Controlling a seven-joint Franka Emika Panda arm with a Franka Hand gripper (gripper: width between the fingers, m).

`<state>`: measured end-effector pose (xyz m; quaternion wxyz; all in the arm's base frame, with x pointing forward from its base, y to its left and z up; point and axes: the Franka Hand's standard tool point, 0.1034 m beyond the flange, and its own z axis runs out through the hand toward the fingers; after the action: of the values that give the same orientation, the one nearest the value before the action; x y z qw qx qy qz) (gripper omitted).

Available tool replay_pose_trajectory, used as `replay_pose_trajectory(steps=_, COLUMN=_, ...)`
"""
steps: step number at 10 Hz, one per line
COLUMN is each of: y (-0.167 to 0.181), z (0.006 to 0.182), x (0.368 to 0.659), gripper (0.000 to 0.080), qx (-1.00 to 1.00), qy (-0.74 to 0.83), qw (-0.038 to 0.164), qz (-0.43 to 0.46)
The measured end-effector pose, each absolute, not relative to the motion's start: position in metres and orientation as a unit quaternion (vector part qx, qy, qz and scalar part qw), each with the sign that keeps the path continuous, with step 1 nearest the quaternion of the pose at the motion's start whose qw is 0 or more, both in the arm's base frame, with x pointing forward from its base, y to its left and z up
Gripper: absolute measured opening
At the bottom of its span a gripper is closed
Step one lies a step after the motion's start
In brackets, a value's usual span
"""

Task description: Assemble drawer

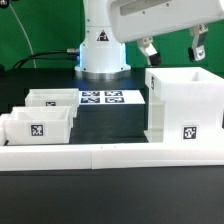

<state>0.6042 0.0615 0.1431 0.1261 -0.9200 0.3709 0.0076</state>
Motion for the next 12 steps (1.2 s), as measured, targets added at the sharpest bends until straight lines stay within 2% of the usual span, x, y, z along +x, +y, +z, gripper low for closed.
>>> replay_pose_trajectory(steps=2, y=0.042, z=0.149, x=0.602, gripper=0.0649, qx=-0.959, qy=0.263, qw=0.107, qz=-0.011)
replay_pose_trajectory(steps=4, y=0.013, z=0.142, x=0.597, gripper=0.0649, qx=-0.971, qy=0.204, qw=0.123, qz=-0.026)
replay_pose_trajectory(steps=5, y=0.012, z=0.142, x=0.597, gripper=0.0649, qx=-0.976, qy=0.182, qw=0.115, qz=-0.028)
replay_pose_trajectory(steps=7, y=0.012, z=0.141, x=0.597, gripper=0.0649, qx=-0.987, qy=0.105, qw=0.112, qz=-0.036)
replay_pose_trajectory(steps=8, y=0.007, z=0.140, x=0.595, gripper=0.0649, qx=-0.992, qy=0.067, qw=0.104, qz=-0.039)
replay_pose_trajectory(steps=9, y=-0.008, z=0.134, x=0.590, gripper=0.0649, qx=-0.996, qy=0.025, qw=0.080, qz=-0.043)
replay_pose_trajectory(steps=11, y=-0.034, z=0.126, x=0.583, gripper=0.0649, qx=-0.996, qy=0.031, qw=0.050, qz=-0.060)
replay_pose_trajectory(steps=12, y=-0.042, z=0.120, x=0.577, gripper=0.0649, qx=-0.996, qy=0.046, qw=0.042, qz=-0.070)
